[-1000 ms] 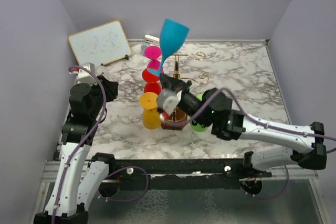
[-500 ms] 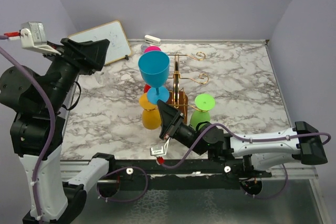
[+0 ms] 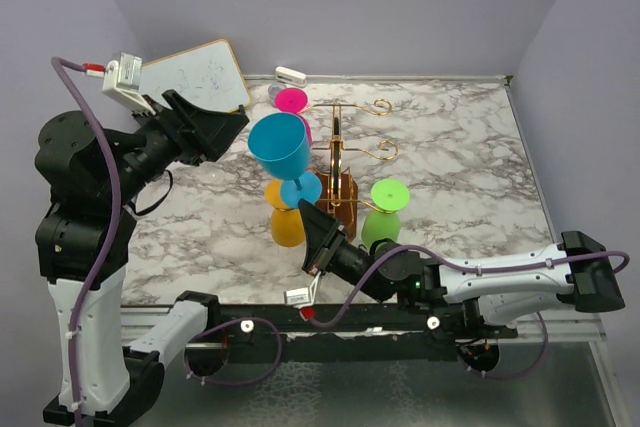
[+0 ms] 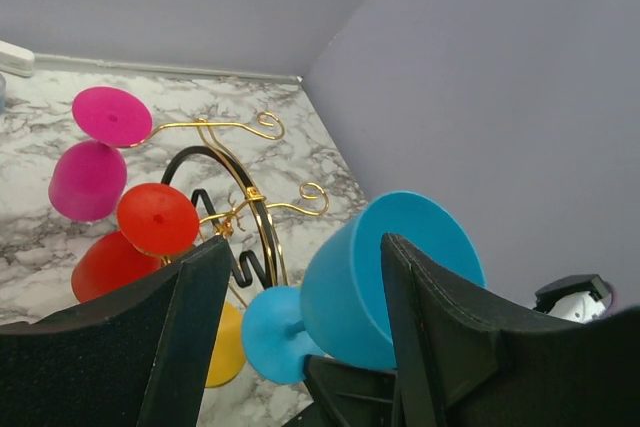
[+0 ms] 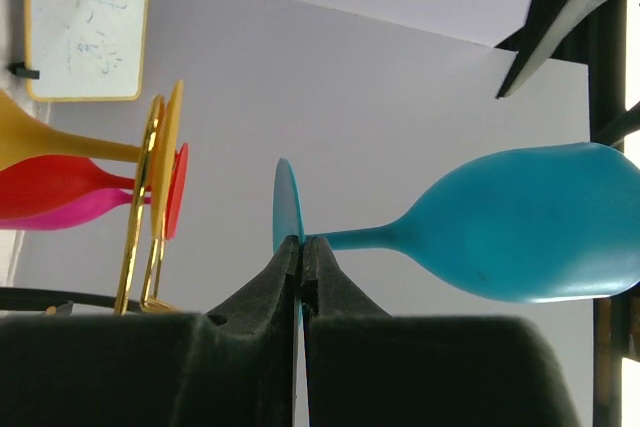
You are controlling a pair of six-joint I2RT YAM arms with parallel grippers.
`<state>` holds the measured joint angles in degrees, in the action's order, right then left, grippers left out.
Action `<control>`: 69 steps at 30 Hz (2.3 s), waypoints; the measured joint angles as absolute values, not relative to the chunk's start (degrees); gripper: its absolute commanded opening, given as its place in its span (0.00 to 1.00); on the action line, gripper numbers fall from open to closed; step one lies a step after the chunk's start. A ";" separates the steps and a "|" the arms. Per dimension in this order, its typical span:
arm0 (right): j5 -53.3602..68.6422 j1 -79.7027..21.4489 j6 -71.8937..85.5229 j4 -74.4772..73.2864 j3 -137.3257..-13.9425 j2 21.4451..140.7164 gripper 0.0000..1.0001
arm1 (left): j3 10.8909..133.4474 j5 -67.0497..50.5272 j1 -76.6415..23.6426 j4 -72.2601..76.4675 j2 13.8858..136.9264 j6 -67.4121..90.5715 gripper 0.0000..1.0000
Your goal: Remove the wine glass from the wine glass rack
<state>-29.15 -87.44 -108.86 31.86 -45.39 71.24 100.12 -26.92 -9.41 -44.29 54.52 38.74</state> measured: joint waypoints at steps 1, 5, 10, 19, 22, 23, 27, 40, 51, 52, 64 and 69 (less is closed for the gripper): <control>-29.36 -87.44 -108.81 31.14 -45.39 71.24 0.01 | 100.12 -27.22 -9.41 -44.86 54.08 38.92 0.63; -30.41 -87.48 -108.44 27.64 -45.39 71.24 0.01 | 100.07 -27.86 -9.41 -46.85 51.94 39.09 0.62; -31.05 -87.77 -107.72 25.87 -45.39 71.83 0.01 | 99.70 -28.36 -9.45 -48.97 48.80 39.05 0.58; -31.42 -89.36 -107.57 25.21 -45.34 73.49 0.01 | 91.70 -29.23 -10.26 -53.82 47.70 37.78 0.56; -31.73 -89.95 -107.24 24.95 -44.97 73.52 0.01 | 91.48 -28.82 -10.26 -55.59 47.88 37.19 0.56; -31.77 -90.08 -107.22 24.71 -44.80 73.52 0.01 | 91.48 -28.64 -10.28 -56.03 47.90 36.91 0.56; -31.92 -90.80 -107.02 24.16 -44.16 73.49 0.01 | 91.46 -27.99 -10.83 -57.06 47.51 36.27 0.56; -31.92 -91.55 -106.78 23.51 -43.38 73.14 0.02 | 88.92 -27.40 -11.75 -57.91 47.09 34.96 0.25; -32.51 -91.72 -107.83 24.53 -43.33 72.49 0.08 | 90.91 -25.41 -11.86 -59.42 47.53 32.45 0.00; -32.51 -91.72 -107.90 24.75 -43.33 72.47 0.09 | 91.59 -25.26 -11.86 -59.92 47.77 32.34 0.00; -32.51 -91.79 -108.25 27.03 -43.42 72.29 0.52 | 97.58 -23.16 -12.03 -58.76 48.66 33.91 0.00; -32.67 -91.79 -108.07 27.00 -42.89 72.18 0.53 | 99.98 -19.97 -12.03 -54.37 48.90 35.51 0.00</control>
<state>-32.67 -91.79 -108.07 27.00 -42.89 72.18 99.98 -19.97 -12.03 -54.37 48.90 35.51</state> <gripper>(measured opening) 0.524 0.029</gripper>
